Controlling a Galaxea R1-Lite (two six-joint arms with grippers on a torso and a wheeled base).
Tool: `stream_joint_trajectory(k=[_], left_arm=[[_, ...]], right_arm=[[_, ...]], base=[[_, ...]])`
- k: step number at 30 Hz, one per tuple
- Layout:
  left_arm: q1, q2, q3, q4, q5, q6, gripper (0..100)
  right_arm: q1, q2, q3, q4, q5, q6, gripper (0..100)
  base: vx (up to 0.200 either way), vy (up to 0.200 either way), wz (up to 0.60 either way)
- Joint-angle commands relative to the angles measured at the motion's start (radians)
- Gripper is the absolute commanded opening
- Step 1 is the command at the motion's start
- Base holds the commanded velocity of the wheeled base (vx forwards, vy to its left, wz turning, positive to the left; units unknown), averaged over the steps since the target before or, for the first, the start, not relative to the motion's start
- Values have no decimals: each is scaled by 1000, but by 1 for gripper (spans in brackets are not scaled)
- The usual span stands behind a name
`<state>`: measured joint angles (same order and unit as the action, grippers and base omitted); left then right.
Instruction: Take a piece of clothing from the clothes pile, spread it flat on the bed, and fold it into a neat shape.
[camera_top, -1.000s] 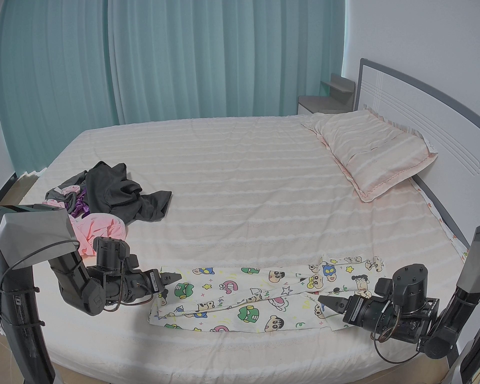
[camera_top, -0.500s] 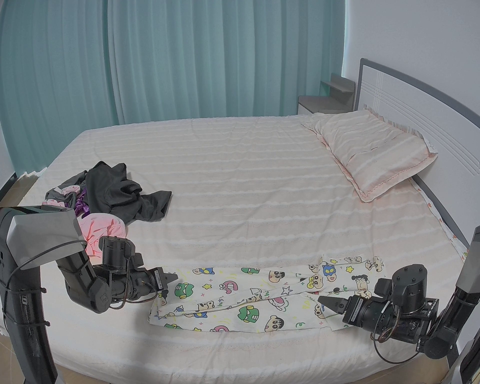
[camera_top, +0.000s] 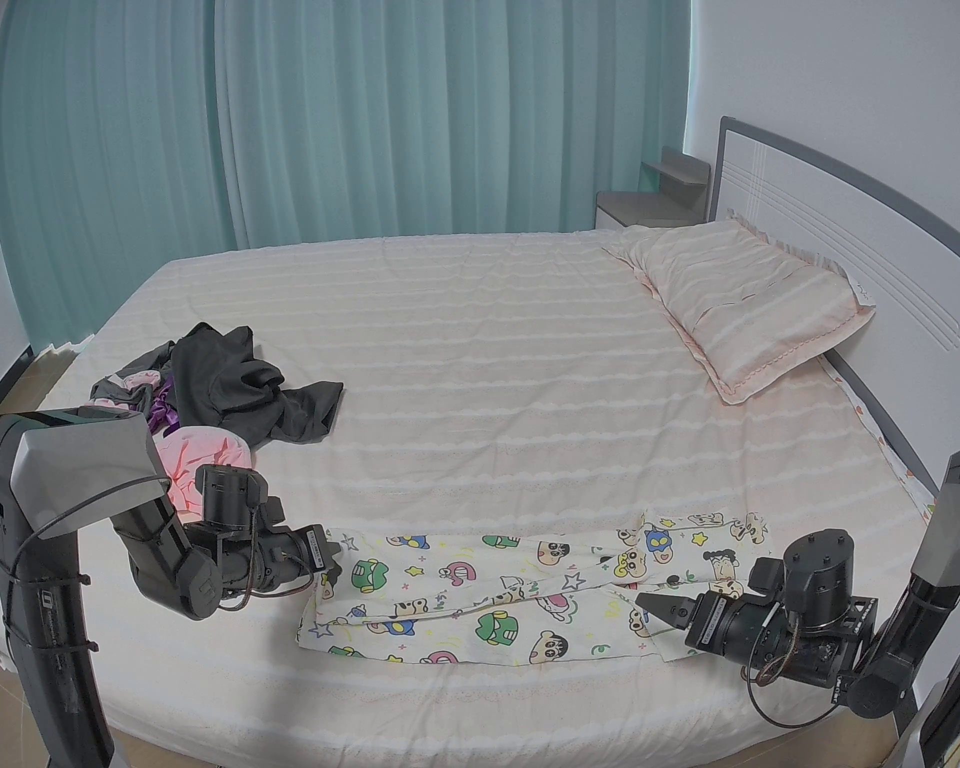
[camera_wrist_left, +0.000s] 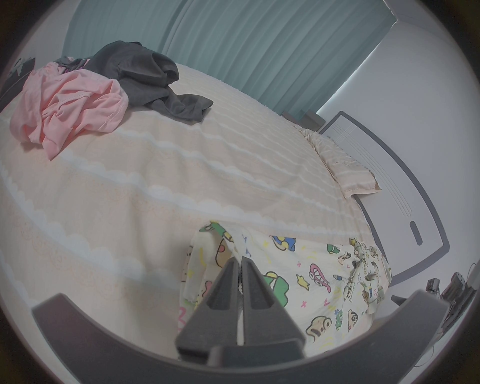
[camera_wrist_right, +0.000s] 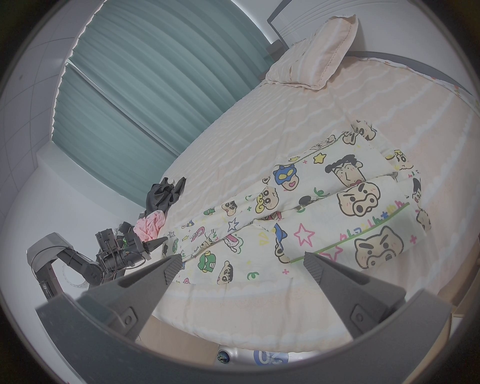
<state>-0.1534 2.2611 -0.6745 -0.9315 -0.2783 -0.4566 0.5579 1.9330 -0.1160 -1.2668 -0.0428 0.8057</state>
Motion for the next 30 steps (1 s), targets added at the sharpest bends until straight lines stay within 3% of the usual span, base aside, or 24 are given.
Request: stream_joint_trajectory(k=[1,30], left_arm=[[0,-8,-37,6,2,-4,0],[51,25,-430,358,31,-36,0]], right_arm=[[0,1,-1,0,0,0,100],[-32,23,-14,-2,-8,4,100]], base=[[0,0,0],[0,0,0]])
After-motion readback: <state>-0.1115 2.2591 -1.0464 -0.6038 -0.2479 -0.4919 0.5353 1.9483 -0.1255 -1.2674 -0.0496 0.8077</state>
